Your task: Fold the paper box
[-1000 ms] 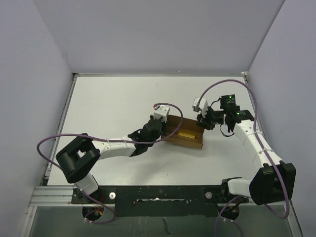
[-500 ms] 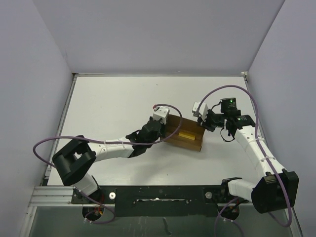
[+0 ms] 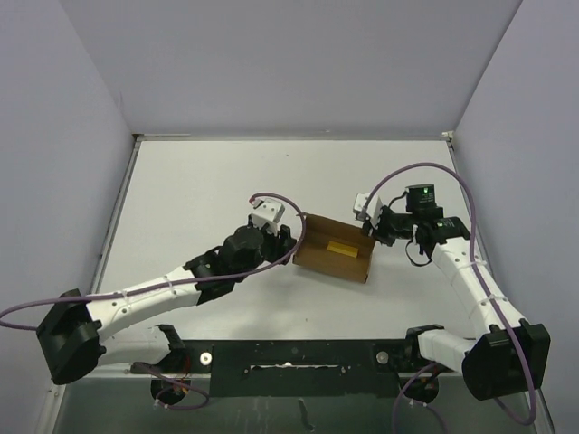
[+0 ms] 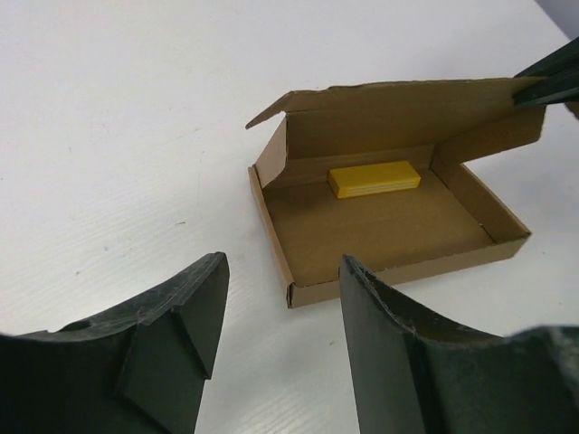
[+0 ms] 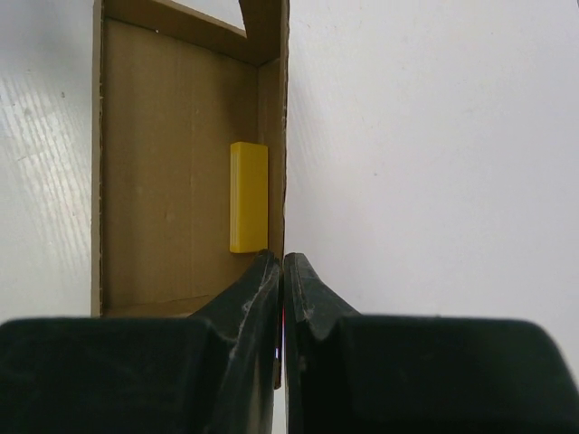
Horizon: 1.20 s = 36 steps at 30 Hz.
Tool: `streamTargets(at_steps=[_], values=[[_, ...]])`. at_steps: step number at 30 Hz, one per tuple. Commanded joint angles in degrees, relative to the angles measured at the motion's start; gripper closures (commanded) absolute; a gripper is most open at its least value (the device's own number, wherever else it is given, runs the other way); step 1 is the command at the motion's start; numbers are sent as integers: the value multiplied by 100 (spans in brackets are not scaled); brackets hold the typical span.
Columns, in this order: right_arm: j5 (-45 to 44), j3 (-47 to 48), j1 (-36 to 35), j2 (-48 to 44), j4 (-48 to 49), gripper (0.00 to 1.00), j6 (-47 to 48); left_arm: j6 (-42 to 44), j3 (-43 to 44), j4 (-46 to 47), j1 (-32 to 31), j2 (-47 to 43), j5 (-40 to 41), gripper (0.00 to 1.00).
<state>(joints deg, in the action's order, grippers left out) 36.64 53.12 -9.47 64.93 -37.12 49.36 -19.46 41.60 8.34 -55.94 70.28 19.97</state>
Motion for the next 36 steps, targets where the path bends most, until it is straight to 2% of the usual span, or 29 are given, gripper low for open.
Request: streamTargets(at_steps=[1,5,10,16,22,25,30,32,36], values=[[375,-116,-94,-217,-92,100,224,-281,82,-777,20,-831,-229,48],[528,-250,-230,-302,-314,100,416,-488,145,-1007,140,-1230,-353,47],[566,-461,-373,-460,-650,97,740,-730,151,-927,299,-1297,-618,46],[766,-668,-414,-625,-1109,76,1223,-840,199,-581,375,-939,-996,46],[1180,-623,-449,-497,-1615,59,1743,-852,533,-350,536,-257,-1538,48],[1320,-594,-504,-389,-1803,55,1896,-857,702,-267,640,119,-1796,50],[1303,-560,-564,-227,-1861,54,1921,-818,917,-107,835,646,-2188,51],[1310,-550,-571,-186,-1860,54,1896,-805,975,-15,890,852,-2341,53],[1309,-540,-580,-115,-1862,52,1863,-842,1064,210,921,1357,-2642,68]])
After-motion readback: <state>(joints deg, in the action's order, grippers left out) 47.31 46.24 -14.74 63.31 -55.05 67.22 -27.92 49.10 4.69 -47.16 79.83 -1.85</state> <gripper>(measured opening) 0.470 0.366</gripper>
